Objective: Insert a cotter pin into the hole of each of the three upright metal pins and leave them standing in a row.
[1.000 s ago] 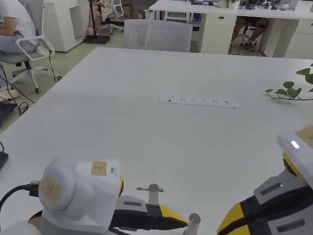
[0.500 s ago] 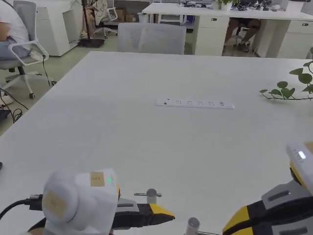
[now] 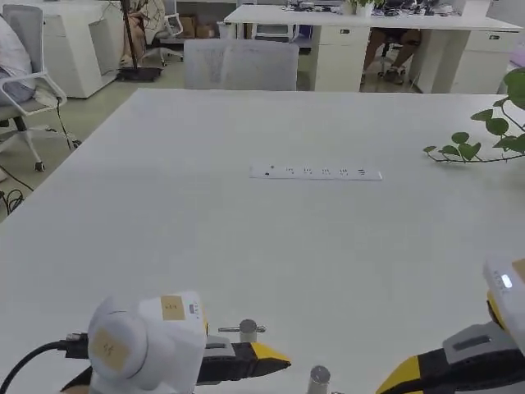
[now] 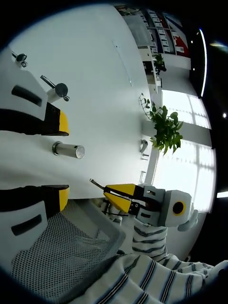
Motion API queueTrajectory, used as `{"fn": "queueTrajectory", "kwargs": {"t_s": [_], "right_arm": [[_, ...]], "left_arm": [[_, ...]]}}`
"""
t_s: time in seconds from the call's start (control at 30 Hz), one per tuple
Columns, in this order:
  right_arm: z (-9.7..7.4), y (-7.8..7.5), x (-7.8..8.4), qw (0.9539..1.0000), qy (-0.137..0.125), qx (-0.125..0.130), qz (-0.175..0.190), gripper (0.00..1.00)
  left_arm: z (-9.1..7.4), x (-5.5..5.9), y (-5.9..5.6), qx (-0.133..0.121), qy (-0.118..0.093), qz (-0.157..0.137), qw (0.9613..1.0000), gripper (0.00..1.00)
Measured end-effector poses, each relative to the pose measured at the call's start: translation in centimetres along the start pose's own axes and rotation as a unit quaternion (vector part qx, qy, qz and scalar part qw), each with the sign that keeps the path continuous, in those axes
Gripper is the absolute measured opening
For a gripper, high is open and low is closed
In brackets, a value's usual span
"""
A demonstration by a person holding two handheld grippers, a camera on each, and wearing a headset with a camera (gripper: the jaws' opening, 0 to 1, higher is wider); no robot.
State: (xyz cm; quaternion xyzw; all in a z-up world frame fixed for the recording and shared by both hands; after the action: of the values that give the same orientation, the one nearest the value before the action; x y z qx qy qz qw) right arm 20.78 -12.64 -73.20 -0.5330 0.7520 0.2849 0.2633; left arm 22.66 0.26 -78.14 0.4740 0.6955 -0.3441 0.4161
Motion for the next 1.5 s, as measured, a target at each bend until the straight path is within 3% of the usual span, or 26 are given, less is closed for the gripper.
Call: {"fn": "queueTrajectory", "kwargs": {"t_s": [0.87, 1.5], "right_arm": [[0.4, -0.6, 1.9, 0.9976, -0.012, 0.047, 0.049, 0.03], [1.2, -1.0, 2.0, 0.9956, -0.021, 0.063, 0.067, 0.03]], "left_arm": [[2.7, 1.1, 0.5, 0.023, 0.006, 0.02, 0.9995, 0.32], [3.9, 1.7, 1.0, 0.001, 0.009, 0.043, 0.999, 0.19]]}}
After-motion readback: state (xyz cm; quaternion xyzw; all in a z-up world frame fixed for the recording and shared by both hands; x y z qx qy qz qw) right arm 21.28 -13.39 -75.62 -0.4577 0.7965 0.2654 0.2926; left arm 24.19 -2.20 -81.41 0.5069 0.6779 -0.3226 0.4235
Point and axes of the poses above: the centre of the closed fingertips' face, and the gripper's own axes: z roughly forward along the fingers, y roughly to its left, x roughly out of its underside, the point moved 5 cm from there along -z, roughly backward along the fingers, and after that the axes turned 7 degrees about z, right-handed, at the moved point
